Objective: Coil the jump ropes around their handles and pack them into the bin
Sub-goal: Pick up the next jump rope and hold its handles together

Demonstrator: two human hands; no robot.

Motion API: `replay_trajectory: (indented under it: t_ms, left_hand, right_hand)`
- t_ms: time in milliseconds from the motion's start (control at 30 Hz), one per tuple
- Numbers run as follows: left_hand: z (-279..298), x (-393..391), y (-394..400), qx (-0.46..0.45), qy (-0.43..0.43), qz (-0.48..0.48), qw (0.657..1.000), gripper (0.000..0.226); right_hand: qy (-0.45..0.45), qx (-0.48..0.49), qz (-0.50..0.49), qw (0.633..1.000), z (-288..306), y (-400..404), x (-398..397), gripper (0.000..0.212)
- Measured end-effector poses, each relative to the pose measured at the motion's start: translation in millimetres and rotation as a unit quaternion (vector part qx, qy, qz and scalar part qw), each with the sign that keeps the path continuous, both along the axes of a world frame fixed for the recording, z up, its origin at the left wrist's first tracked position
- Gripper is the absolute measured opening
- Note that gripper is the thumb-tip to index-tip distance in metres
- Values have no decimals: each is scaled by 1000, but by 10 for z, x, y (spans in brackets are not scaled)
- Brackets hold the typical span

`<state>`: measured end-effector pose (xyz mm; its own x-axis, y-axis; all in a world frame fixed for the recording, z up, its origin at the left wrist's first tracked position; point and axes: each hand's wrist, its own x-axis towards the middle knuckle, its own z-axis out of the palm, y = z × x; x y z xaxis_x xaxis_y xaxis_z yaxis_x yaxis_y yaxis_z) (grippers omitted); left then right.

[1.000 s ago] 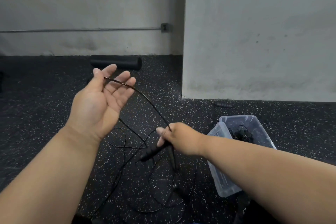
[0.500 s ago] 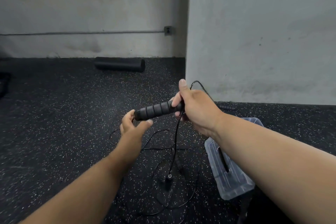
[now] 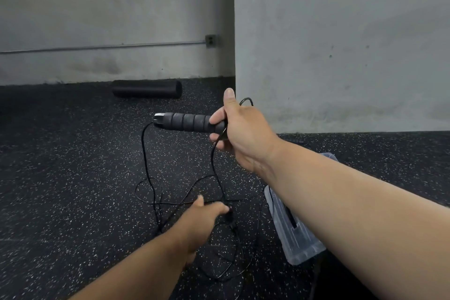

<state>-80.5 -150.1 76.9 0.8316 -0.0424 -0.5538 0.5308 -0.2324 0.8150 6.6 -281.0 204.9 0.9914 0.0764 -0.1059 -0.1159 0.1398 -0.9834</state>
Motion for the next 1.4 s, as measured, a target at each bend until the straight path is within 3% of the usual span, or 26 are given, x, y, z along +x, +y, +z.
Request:
replay_trajectory:
  t_ms: [33,100,200,267,433,567,633,767,1033,1133,1200,1300,1400]
  left_hand:
    - [-14,33,-62,26,-22,-20,999,93]
    - [-118,103,-149,132,-70,-86,985,91]
    - [-287,172,-161,204,-124,-154,959,50]
    - [-308,192,-138,212,-118,-142,960,41]
    - [-29,341,-71,107,-135,4,985,40]
    - [204,482,63,25,-176,114,978,42]
    - [292,509,124,-4,-179,124,976,43]
    - [469,522,179,-85,-190,140,968,47]
    - [761,530,228,-326,-143,228,906,46]
    - [794,538,329,-364,-133,246,888,47]
    - [756,553,446,-328,-130,262,898,47]
    - [584,549,675,-114,-81,240,961,45]
    - [427,526,819,77,3,139,987,55]
  right_hand:
    - [3,6,-4,1000,10,-5,6,63]
    - [10,13,-8,1000,15,-12,17,63]
    - [14,13,-5,1000,1,-35,28,64]
    - [12,19,4,1000,-8,-69,50,65]
    - [1,-43,100,994,-152,-276,158,81]
    - [52,-112,183,975,-488,-395,187,99]
    - [61,-148,204,966,-602,-424,159,89]
    - [-67,-304,273,910,-813,-404,68,34]
    - [-99,-378,281,877,-1033,-297,-146,21]
    - [-96,-332,270,898,-1104,-307,-103,33]
    - [-92,-333,249,905,-1090,-333,-57,43]
    - [-113,-377,186,900,-991,-405,29,46]
    - [-162,-492,154,841,-905,-489,89,38]
